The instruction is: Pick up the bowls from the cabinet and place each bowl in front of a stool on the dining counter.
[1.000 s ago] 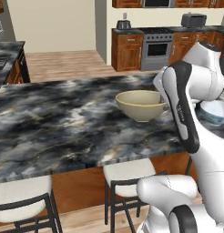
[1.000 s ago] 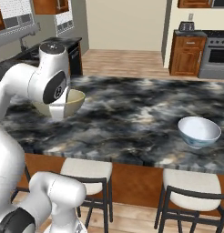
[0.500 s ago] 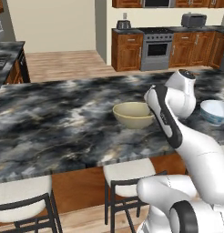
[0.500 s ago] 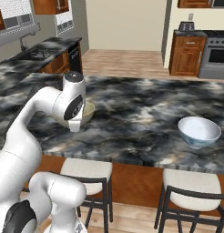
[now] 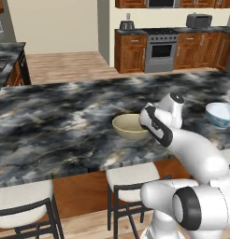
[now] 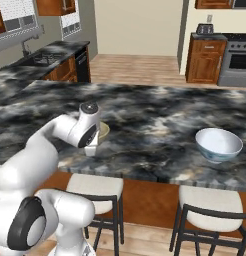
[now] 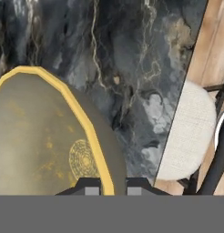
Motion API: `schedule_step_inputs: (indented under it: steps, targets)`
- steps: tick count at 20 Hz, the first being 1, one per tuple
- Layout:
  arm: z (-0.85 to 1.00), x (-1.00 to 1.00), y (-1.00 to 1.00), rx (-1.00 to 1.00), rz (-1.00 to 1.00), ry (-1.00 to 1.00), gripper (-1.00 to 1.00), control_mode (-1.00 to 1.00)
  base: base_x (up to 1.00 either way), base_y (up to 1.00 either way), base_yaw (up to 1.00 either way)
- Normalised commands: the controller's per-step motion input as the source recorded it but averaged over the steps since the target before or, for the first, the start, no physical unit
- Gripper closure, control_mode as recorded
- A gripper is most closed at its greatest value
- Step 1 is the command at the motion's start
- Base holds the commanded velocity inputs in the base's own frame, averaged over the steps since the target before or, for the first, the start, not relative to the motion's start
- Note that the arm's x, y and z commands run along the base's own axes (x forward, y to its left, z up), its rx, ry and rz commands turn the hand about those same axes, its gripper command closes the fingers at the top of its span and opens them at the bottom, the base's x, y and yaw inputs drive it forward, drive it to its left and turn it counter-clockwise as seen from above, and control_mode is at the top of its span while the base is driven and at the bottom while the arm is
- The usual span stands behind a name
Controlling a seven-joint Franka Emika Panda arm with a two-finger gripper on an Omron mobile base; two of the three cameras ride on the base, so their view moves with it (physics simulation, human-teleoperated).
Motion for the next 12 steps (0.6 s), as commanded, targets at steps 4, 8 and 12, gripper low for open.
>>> schedule_step_inputs:
  steps: [4, 8, 12]
  targets:
    - [-0.46, 0.41, 0.00, 0.00, 0.00, 0.00, 1.00, -1.00, 0.00, 0.00, 0.00]
    - [-0.43, 0.37, 0.00, 0.00, 0.00, 0.00, 1.00, -1.00, 0.00, 0.00, 0.00]
    - [-0.41, 0.33, 0.00, 0.00, 0.00, 0.00, 1.00, -1.00, 0.00, 0.00, 0.00]
